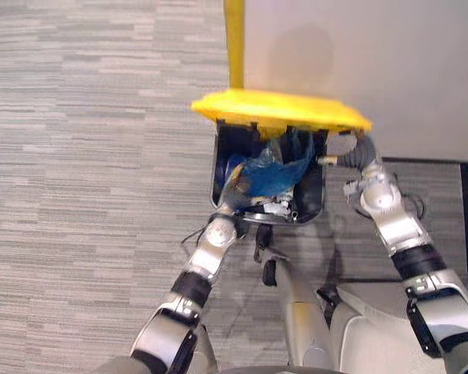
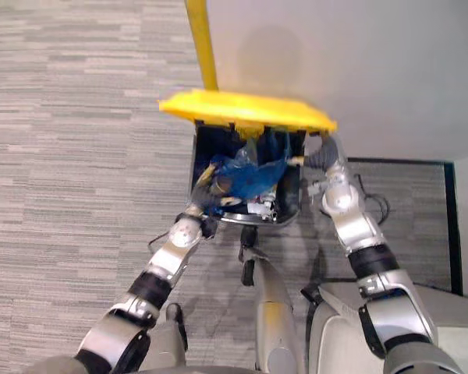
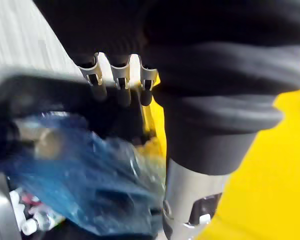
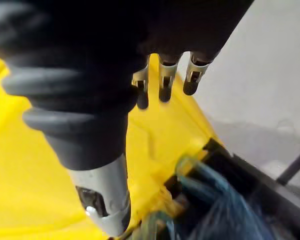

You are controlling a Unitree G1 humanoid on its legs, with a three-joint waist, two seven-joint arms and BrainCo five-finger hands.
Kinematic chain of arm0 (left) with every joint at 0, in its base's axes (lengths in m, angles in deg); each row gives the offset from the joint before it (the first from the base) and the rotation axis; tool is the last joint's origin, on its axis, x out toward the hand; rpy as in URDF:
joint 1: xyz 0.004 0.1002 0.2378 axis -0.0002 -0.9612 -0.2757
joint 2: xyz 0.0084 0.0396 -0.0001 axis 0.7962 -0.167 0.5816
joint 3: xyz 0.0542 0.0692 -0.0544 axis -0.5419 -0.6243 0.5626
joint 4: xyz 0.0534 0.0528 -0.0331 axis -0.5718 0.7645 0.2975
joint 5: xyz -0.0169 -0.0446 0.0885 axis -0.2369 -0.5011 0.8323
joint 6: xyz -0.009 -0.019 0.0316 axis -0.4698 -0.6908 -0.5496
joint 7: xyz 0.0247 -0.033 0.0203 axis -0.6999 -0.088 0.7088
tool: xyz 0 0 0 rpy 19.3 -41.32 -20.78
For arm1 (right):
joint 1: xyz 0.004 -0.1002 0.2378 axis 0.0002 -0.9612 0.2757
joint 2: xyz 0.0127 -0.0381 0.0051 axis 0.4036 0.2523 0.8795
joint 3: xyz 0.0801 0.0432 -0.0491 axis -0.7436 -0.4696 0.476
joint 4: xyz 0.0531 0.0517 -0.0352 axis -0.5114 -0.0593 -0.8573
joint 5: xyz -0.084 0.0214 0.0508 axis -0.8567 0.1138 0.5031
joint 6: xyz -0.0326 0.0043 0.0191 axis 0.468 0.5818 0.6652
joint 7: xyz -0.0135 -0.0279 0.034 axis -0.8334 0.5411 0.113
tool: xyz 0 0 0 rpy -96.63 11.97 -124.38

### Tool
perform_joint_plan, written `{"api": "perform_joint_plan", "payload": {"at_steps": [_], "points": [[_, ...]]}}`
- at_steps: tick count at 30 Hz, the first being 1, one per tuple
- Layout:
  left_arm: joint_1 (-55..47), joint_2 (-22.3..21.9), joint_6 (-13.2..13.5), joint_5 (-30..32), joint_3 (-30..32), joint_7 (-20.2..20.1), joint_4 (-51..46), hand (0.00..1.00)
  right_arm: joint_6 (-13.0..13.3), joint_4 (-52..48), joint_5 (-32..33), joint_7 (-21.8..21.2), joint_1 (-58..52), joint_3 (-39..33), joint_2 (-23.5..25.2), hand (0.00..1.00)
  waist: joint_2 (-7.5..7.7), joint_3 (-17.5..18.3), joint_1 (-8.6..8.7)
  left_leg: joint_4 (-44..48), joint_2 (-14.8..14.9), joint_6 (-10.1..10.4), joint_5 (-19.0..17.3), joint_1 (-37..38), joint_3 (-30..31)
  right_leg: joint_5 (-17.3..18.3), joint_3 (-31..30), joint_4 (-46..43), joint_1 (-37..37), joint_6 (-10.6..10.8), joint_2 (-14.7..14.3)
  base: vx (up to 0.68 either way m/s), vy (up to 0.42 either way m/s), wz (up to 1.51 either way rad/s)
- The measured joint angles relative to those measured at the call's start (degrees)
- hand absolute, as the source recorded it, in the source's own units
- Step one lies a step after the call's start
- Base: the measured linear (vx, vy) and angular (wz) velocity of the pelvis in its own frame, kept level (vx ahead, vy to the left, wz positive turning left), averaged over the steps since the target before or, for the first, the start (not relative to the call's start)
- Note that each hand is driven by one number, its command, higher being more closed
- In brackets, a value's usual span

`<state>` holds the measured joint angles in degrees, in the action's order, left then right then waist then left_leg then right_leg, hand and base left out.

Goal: Gather rubbish on tea table into small bin, then transfer packed bag to large trash can.

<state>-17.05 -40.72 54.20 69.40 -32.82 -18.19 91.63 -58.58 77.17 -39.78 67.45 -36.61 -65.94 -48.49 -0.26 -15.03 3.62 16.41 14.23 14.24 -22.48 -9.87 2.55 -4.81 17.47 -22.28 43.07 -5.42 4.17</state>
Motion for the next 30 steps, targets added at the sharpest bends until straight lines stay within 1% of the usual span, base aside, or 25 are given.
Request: {"api": "perform_joint_plan", "payload": {"at_steps": [2, 3, 4, 5, 6, 9, 11, 13, 14, 15, 16, 17, 18, 20, 21, 22, 23, 24, 26, 27, 28, 29, 30], "points": [[-3.56, 1.46, 0.56, -1.66, 1.65, -0.72, -1.36, 0.00, -0.01, 0.52, -0.09, -0.61, -2.79, -0.28, 1.66, 0.00, -0.21, 0.43, -0.05, -2.15, -0.15, -0.66, 1.93, 1.81, 0.88, -0.37, 0.77, 0.65, -2.00, 0.53, 0.50, 0.03, -0.005, 0.29], [-6.55, 2.00, 0.98, -2.21, 3.00, -1.30, -2.49, 0.00, -0.01, 1.36, -0.13, -1.49, -4.62, -0.69, 2.70, 0.00, -0.64, 0.74, -0.23, -2.84, -0.13, -0.71, 2.49, 3.10, 1.67, -0.26, 1.38, 0.83, -3.60, 0.51, 0.71, 0.03, 0.006, 0.29], [-7.82, 2.00, 1.18, -2.85, 3.93, -1.71, -2.81, 0.00, -0.09, 1.64, -0.27, -1.94, -5.55, -1.28, 3.16, 0.00, -0.85, 0.87, -0.61, -3.00, -0.12, -0.72, 2.89, 3.70, 1.91, -0.17, 1.50, 0.87, -4.38, 0.59, 0.82, 0.02, 0.024, 0.21], [-10.10, 2.11, 1.58, -3.84, 5.42, -2.50, -3.23, 0.00, -0.19, 1.65, -0.86, -2.54, -7.28, -2.54, 3.86, 0.00, -1.16, 1.13, -1.35, -3.49, -0.17, -0.89, 3.51, 4.85, 1.98, -0.17, 1.69, 1.16, -5.78, 0.64, 1.03, 0.01, 0.038, 0.21], [-12.63, 2.60, 1.85, -4.16, 7.27, -2.77, -3.23, 0.00, -0.29, 1.65, -1.95, -2.84, -8.60, -2.61, 4.08, 0.00, -1.45, 2.06, -1.63, -3.70, -0.23, -1.01, 3.66, 5.31, 2.23, -0.18, 2.04, 1.36, -6.64, 0.71, 1.38, 0.01, 0.045, 0.20], [-17.08, 5.20, 1.85, -5.16, 10.25, -4.04, -2.93, 0.00, -0.31, 1.65, -2.67, -4.02, -10.51, -4.67, 6.25, 0.00, -1.40, 2.32, -1.63, -4.36, -0.41, -1.41, 4.05, 7.57, 2.71, 0.22, 2.55, 1.30, -9.13, 1.34, 1.97, 0.00, 0.053, 0.16], [-19.81, 6.68, 1.81, -5.39, 12.15, -4.88, -0.51, 0.00, -0.32, 1.65, -3.25, -4.56, -12.20, -4.83, 6.83, 0.00, -1.29, 2.40, -1.82, -4.45, -0.70, -1.47, 4.08, 9.74, 3.02, 0.60, 2.64, 0.92, -11.24, 1.87, 2.16, -0.03, 0.036, 0.08], [-22.01, 7.62, 1.58, -5.34, 13.51, -5.54, 2.78, 0.00, -0.33, 1.65, -3.98, -5.25, -14.31, -6.11, 7.92, 0.00, -0.80, 2.70, -1.99, -4.40, -1.49, -1.60, 4.01, 11.66, 3.10, 1.29, 2.35, 0.12, -12.89, 2.73, 3.12, -0.06, 0.064, 0.06], [-22.94, 7.90, 1.52, -5.33, 13.93, -6.11, 4.07, 0.00, -0.34, 1.65, -4.04, -5.27, -15.61, -7.05, 8.61, 0.00, -0.48, 2.86, -2.14, -4.36, -1.92, -1.84, 3.86, 12.57, 3.21, 1.30, 2.24, 0.18, -13.79, 2.77, 3.60, -0.07, 0.089, 0.02], [-24.20, 8.23, 1.49, -5.32, 14.03, -6.27, 5.45, 0.00, -0.36, 1.65, -4.04, -5.40, -17.04, -7.20, 9.06, 0.00, 0.21, 3.12, -2.23, -3.62, -2.74, -2.32, 3.56, 13.33, 3.34, 1.25, 1.70, 0.38, -14.70, 2.84, 4.30, -0.08, 0.106, -0.07], [-25.11, 8.24, 1.37, -4.77, 14.33, -6.80, 7.42, 0.00, -0.35, 1.65, -4.07, -5.65, -18.61, -7.80, 9.86, 0.00, 1.11, 3.25, -2.24, -2.11, -3.93, -3.21, 2.88, 13.87, 3.33, 0.84, 0.97, 0.49, -15.61, 3.44, 5.09, -0.09, 0.119, -0.12], [-25.54, 8.25, 1.33, -4.77, 14.48, -7.16, 8.32, 0.00, -0.36, 1.65, -4.07, -5.87, -19.28, -8.36, 10.45, 0.00, 1.59, 3.21, -2.22, -1.59, -4.51, -3.56, 2.60, 14.28, 3.30, 0.64, 0.44, 0.53, -15.99, 3.73, 5.36, -0.14, 0.157, -0.26], [-26.50, 8.18, 1.22, -4.70, 15.15, -7.53, 10.00, 0.00, -0.36, 1.65, -4.07, -6.31, -20.74, -8.80, 11.63, 0.00, 2.84, 3.21, -2.25, -1.34, -5.85, -4.09, 1.91, 15.54, 2.64, -0.02, -0.78, 0.84, -16.69, 4.70, 5.91, -0.10, 0.115, -0.35], [-28.23, 8.23, 0.70, -3.82, 15.94, -7.73, 11.69, 0.00, -0.33, 1.65, -4.11, -6.44, -23.30, -8.82, 13.22, 0.00, 4.27, 3.34, -2.32, -0.98, -7.47, -5.21, 1.14, 16.74, 1.29, -1.08, -1.35, 4.36, -18.58, 6.19, 5.87, -0.18, 0.152, -0.54], [-29.32, 8.26, 0.48, -3.71, 16.07, -8.27, 11.75, 0.00, -0.31, 1.65, -4.20, -6.41, -26.01, -9.28, 14.39, 0.00, 5.56, 3.14, -2.22, 0.54, -9.10, -6.01, 1.12, 16.44, 0.81, -0.61, -1.18, 8.30, -20.03, 7.14, 6.18, -0.27, 0.204, -0.71], [-29.56, 8.02, 0.46, -3.70, 16.11, -8.48, 11.91, 0.00, -0.27, 1.69, -4.25, -6.41, -26.91, -9.65, 14.93, 0.00, 5.32, 3.09, -2.62, 0.69, -9.12, -7.14, 1.74, 16.17, 0.13, 1.77, -0.92, 9.05, -20.00, 10.77, 6.22, -0.30, 0.218, -0.80], [-29.94, 7.48, 0.35, -3.64, 16.16, -8.59, 12.96, 0.00, -0.21, 2.30, -4.25, -6.44, -28.25, -10.33, 16.02, 0.00, 4.90, 2.69, -2.64, 0.63, -8.59, -8.25, 2.72, 15.40, -3.01, 3.52, -0.37, 2.04, -17.63, 8.83, 7.86, -0.26, 0.179, -0.68], [-30.54, 6.98, 0.24, -3.63, 16.80, -8.59, 14.40, 0.00, -0.20, 5.01, -4.22, -6.38, -30.43, -12.59, 17.58, 0.00, 5.04, 2.73, -1.74, 0.42, -8.33, -8.69, 3.69, 15.18, -4.82, 6.92, -2.66, -12.07, -16.01, 5.06, 8.92, -0.25, 0.156, -0.45], [-30.92, 6.57, -0.21, -3.61, 17.25, -8.58, 14.67, 0.00, -0.17, 8.35, -4.14, -6.06, -31.97, -15.12, 19.07, 0.00, 5.23, 2.91, -0.99, -0.38, -8.19, -8.73, 5.09, 14.63, -5.37, 9.83, -4.50, -21.39, -16.60, 5.67, 8.96, -0.16, 0.073, -0.13], [-30.79, 6.42, -0.50, -3.61, 17.06, -8.58, 14.69, 0.00, -0.22, 11.17, -3.88, -5.42, -33.27, -17.32, 20.14, 0.00, 5.52, 3.12, -1.03, -0.81, -8.21, -8.60, 5.92, 13.70, -5.94, 11.20, -5.92, -26.45, -18.24, 5.84, 8.89, -0.13, 0.002, -0.13], [-30.75, 6.07, -0.62, -3.63, 17.03, -8.55, 14.61, 0.00, -0.36, 12.98, -3.69, -4.54, -34.14, -18.88, 21.15, 0.00, 5.76, 3.39, -1.29, -0.28, -8.23, -8.25, 6.16, 12.68, -6.60, 13.46, -7.24, -26.69, -19.34, 7.00, 8.45, -0.13, -0.032, -0.33], [-30.35, 6.00, -0.95, -3.66, 17.17, -8.55, 14.70, 0.00, -0.42, 14.29, -3.37, -3.95, -35.09, -20.22, 22.20, 0.00, 6.02, 3.84, -1.24, 0.04, -8.17, -7.63, 6.51, 11.16, -7.80, 12.57, -7.15, -23.83, -18.64, 7.14, 6.99, -0.13, -0.015, -0.69], [-30.67, 4.17, -1.06, -3.64, 17.10, -8.59, 14.93, 0.00, -0.45, 15.20, -2.74, -3.46, -35.81, -21.30, 23.01, 0.00, 3.35, 5.00, -1.91, -2.43, -5.02, -7.75, 8.77, 10.02, -9.78, 12.30, -7.42, -15.67, -20.64, 8.43, 3.02, -0.12, -0.085, -0.71]]}}
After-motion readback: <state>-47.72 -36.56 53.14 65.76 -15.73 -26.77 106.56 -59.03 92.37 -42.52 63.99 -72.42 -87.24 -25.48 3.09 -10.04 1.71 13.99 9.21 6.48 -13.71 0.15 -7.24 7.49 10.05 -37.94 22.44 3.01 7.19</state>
